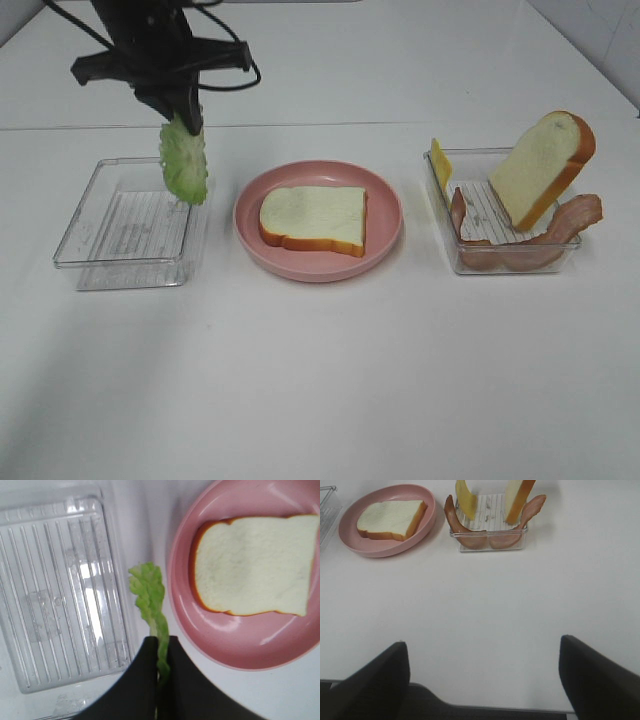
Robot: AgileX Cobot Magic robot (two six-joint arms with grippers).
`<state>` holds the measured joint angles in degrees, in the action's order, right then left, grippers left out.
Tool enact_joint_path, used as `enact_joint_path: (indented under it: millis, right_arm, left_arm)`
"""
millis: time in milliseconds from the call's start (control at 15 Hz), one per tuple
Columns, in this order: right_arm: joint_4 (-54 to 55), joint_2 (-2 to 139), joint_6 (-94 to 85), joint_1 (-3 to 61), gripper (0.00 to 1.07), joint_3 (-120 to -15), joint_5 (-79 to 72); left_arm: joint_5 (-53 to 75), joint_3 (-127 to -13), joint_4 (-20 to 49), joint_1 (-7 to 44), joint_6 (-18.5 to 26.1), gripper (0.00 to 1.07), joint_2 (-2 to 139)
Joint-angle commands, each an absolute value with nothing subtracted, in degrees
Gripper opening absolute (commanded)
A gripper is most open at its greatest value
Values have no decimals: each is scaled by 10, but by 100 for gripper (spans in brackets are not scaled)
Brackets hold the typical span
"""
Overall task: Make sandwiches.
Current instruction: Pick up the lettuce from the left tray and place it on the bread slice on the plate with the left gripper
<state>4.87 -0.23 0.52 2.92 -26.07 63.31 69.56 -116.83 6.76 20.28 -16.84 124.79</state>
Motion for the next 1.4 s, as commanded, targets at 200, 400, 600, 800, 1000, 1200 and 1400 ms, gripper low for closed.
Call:
enact_joint_path:
  millis: [200,400,600,800,1000,1200,1400]
  right_arm:
    - [50,-20,4,26,80,-258,629]
    - [50,-20,4,26,80,-258,629]
    - [52,-20,4,26,80,-258,629]
    - [52,-20,4,26,80,-258,629]
    - [50,-20,4,26,80,-258,629]
    - [50,-20,4,26,80,-258,629]
    - [50,-20,4,26,80,-258,629]
  left_arm:
    - [689,-1196,185,210,-141,0,1242]
    - [625,-1196,239,233,-121,0,1258]
    - [571,-1196,320,254,-108,0,1302]
    - [519,-1196,418,260,-69,0,1349]
    - [495,-1196,453,260,-53,0,1371]
    - [494,-1196,438,259,-52,0,1389]
    - [504,-1196,367,257,-52,0,1389]
